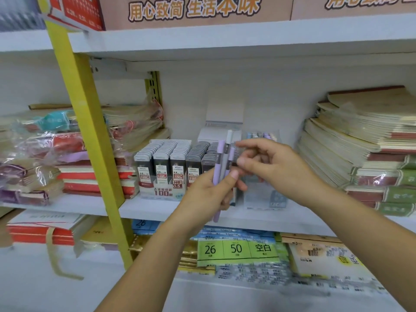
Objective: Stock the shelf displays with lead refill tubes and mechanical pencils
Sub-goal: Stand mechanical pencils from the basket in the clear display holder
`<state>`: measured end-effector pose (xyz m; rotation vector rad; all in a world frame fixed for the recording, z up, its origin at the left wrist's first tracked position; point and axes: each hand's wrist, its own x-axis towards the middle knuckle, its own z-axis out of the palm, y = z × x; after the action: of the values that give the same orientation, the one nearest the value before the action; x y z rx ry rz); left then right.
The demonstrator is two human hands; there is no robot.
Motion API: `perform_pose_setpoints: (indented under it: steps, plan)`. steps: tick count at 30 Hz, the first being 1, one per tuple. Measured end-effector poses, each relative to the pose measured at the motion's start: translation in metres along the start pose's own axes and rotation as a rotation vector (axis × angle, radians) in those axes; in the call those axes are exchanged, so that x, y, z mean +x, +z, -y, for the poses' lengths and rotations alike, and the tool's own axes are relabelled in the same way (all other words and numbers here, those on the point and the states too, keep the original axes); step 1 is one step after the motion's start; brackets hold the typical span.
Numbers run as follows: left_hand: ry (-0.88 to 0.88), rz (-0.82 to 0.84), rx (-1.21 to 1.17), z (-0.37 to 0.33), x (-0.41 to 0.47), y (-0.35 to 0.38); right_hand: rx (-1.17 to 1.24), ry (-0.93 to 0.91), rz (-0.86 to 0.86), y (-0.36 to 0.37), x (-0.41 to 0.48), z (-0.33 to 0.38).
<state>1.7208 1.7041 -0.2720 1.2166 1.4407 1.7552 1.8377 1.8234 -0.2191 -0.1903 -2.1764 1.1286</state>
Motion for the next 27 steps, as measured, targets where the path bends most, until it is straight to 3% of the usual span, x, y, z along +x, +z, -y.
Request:
perform_pose_setpoints:
  steps: [4,7,13,18,20,23,27]
  plan:
    - [-0.038,0.115,0.005,-0.005,-0.006,-0.001,0.196,-0.002,0.004,0.006,0.000,0.009]
    - [-0.056,0.149,-0.039,-0.008,-0.011,-0.005,0.211,-0.005,-0.029,0.005,-0.003,0.011]
    - [-0.093,0.152,-0.046,-0.008,-0.017,-0.014,0.257,-0.024,-0.254,-0.012,-0.004,0.014]
    - [-0.071,0.120,-0.045,-0.005,-0.010,-0.010,0.329,0.059,-0.152,-0.020,-0.009,0.013]
    - [-0.067,0.105,0.014,-0.003,-0.007,-0.007,0.335,0.014,-0.201,-0.027,-0.008,0.014]
    - [-0.050,0.058,0.092,-0.001,-0.003,-0.005,0.229,-0.142,-0.369,-0.051,-0.004,0.018]
    - [-0.050,0.005,0.078,0.001,0.002,0.000,-0.124,-0.187,-0.325,-0.070,-0.001,0.010]
